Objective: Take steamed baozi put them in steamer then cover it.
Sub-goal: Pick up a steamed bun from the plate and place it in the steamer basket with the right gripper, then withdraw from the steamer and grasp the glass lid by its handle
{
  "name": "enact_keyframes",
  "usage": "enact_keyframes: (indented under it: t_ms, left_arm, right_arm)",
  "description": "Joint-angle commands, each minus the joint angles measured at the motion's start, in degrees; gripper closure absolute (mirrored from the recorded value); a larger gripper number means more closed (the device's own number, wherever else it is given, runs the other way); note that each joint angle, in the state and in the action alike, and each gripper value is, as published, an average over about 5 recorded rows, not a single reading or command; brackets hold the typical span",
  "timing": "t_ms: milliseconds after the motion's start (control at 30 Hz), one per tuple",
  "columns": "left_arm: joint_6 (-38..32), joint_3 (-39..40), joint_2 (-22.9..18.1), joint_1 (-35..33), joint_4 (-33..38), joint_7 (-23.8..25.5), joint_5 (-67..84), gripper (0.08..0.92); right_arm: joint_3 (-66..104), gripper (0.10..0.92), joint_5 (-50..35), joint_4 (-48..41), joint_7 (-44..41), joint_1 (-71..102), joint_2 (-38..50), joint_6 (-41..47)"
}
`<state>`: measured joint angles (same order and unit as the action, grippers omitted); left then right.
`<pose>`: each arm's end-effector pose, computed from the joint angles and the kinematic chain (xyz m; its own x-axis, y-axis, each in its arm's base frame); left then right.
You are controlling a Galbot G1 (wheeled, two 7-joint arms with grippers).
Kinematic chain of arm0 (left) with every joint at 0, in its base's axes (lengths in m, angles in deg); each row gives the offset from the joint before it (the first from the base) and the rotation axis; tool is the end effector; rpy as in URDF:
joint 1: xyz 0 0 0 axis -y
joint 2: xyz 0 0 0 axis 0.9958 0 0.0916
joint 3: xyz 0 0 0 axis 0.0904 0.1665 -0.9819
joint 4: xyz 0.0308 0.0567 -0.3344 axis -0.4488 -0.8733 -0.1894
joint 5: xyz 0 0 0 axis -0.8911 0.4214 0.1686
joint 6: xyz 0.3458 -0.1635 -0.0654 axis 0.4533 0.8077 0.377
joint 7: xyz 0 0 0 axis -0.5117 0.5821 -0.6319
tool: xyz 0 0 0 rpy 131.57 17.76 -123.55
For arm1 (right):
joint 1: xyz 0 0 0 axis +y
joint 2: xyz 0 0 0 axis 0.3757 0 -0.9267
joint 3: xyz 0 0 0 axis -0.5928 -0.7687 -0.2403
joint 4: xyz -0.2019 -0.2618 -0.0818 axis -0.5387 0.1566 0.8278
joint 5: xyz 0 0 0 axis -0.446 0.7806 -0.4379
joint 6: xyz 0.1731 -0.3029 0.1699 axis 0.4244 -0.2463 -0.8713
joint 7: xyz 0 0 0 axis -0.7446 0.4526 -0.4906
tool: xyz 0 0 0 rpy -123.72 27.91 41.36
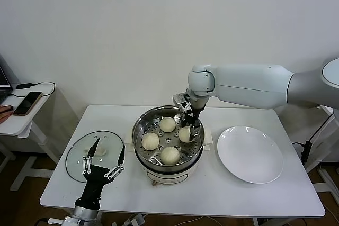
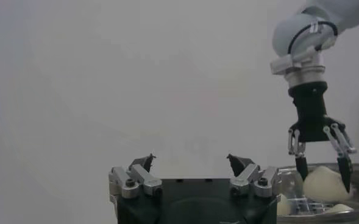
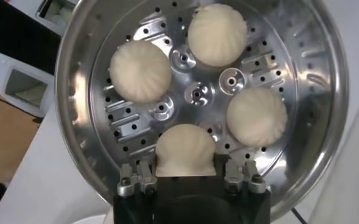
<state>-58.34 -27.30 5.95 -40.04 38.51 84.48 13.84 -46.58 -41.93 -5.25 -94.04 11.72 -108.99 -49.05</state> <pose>0.1943 0.0397 -0.3188 -0.9486 0.2015 -0.2442 0.1607 0.9710 0.1768 0.5707 0.1258 -0.0962 -0.0034 -0.1156 0.9933 -0.9114 -0.4084 -0.0506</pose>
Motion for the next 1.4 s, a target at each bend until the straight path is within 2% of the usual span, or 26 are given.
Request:
enact_keyframes:
  t_ms: [33, 133, 300, 500, 600, 700, 800, 933, 1033, 1167, 1400]
  left_arm:
    - [-0.33, 0.06, -0.03, -0.05, -0.08, -0.04, 0.6, 0.177]
    - [-0.38, -0.01, -0.03, -0.08, -0.11, -0.11, 0.6, 0.177]
    - [-0.34, -0.13, -0.01, -0.09, -0.1, -0.29, 0.59, 0.177]
    - [-0.17, -0.29, 0.05, -0.19, 0.29, -0.47, 0.55, 0.177]
    - [-0.31, -0.32, 0.01, -0.1, 0.38, -0.84, 0.47, 0.177]
    - [-0.58, -0.3, -0.08, 0.1, 0.22, -1.3, 0.02, 0.177]
    - [-1.18, -0.23, -0.02, 0.68, -0.08, -2.03, -0.8, 0.177]
    - [-1.47, -0.43, 0.08, 2.21, -0.16, -3.32, -1.48, 0.177]
    - [-1.0, -0.55, 0.06, 3.03, 0.34, -4.12, -2.87, 0.177]
    - [-0.85, -0.42, 0.08, 3.64, 0.1, -4.8, -5.78, 0.177]
    - [-2.32, -0.67, -0.03, 5.34, -2.92, -7.06, -16.2, 0.177]
  right_arm:
    - [-0.57, 0.367, 0.65, -0.47, 1.21, 1.07, -0.82, 0.34]
    - [-0.26, 0.332, 0.42, -0.37, 1.77, 1.25, -0.67, 0.29]
    - [1.45, 0.223, -0.52, 0.53, 2.61, 1.29, 0.03, 0.14]
    - [8.68, 0.203, -0.86, 4.38, 3.11, 1.17, 5.0, -0.78]
    - [15.92, 0.203, -2.35, 7.59, 6.42, 2.79, 9.24, -3.06]
    - [23.81, 0.203, -5.85, 11.57, 18.21, 6.97, 13.9, -7.13]
    - [29.33, 0.203, -7.63, 14.78, 39.03, 13.15, 16.94, -11.52]
    - [38.53, 0.203, -3.3, 15.19, 64.75, 24.48, 17.62, -17.72]
    - [45.82, 0.203, -0.42, 14.9, 78.2, 33.59, 17.67, -22.4]
    - [56.29, 0.203, 4.31, 14.47, 86.29, 44.91, 19.0, -26.83]
    - [75.98, 0.203, 8.33, 13.3, 88.86, 62.76, 21.8, -29.74]
